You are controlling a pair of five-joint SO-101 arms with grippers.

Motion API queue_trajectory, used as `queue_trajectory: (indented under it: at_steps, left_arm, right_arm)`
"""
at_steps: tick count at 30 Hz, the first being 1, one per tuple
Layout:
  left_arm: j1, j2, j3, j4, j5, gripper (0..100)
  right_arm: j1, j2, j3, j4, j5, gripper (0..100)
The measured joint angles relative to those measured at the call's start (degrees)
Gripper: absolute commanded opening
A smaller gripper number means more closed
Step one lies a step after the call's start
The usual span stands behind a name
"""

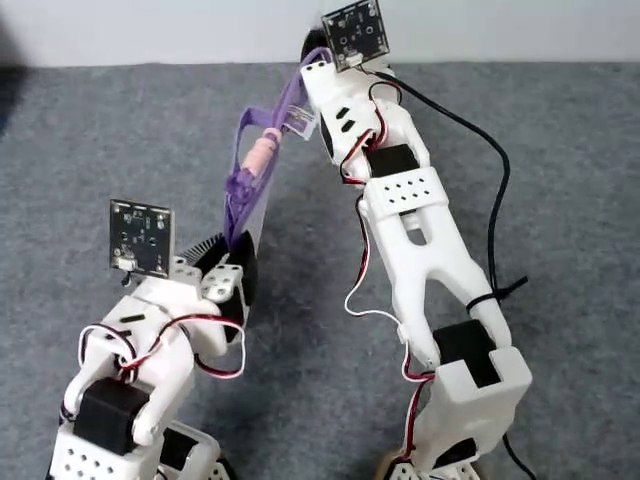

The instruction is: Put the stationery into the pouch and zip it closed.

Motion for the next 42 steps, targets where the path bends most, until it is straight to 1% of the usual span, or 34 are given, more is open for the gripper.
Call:
queue_trajectory:
  at_steps: [7,12,18,22,26,28,33,35,39,42]
  left_arm:
    - [0.0,-0.26,0.0,0.09,0.0,1]
    - [0.18,-0.35,0.0,1.93,-0.09,1]
    - [0.09,-3.52,0.0,3.78,-0.09,1]
    - [0.26,-5.98,0.0,6.77,0.09,1]
    - [0.09,-9.58,-0.18,10.73,-0.97,1]
    - [0.26,-11.78,-0.18,11.87,-2.11,1]
    - [0.0,-14.07,-0.18,14.07,-2.73,1]
    - [-1.23,-14.24,-0.18,14.07,-2.73,1]
    - [-2.99,-14.24,-0.18,13.71,-3.6,1]
    - [-3.08,-14.24,-0.18,12.92,-3.69,2]
  right_arm:
    - [0.35,2.73,-0.26,-4.04,5.01,0.8]
    - [2.11,7.91,-6.95,-3.08,6.42,0.8]
    - [3.6,16.88,-22.95,5.71,5.45,0.8]
    - [4.31,23.12,-34.29,12.57,4.75,0.8]
    - [11.87,31.03,-43.34,16.09,4.75,0.8]
    - [13.27,32.97,-48.18,17.76,4.75,0.8]
    - [13.54,35.69,-58.9,24.62,4.57,0.8]
    - [13.45,36.04,-62.59,27.87,4.57,0.8]
    - [11.52,35.96,-72.26,33.93,4.57,0.8]
    - [8.97,35.96,-80.26,39.74,4.57,0.8]
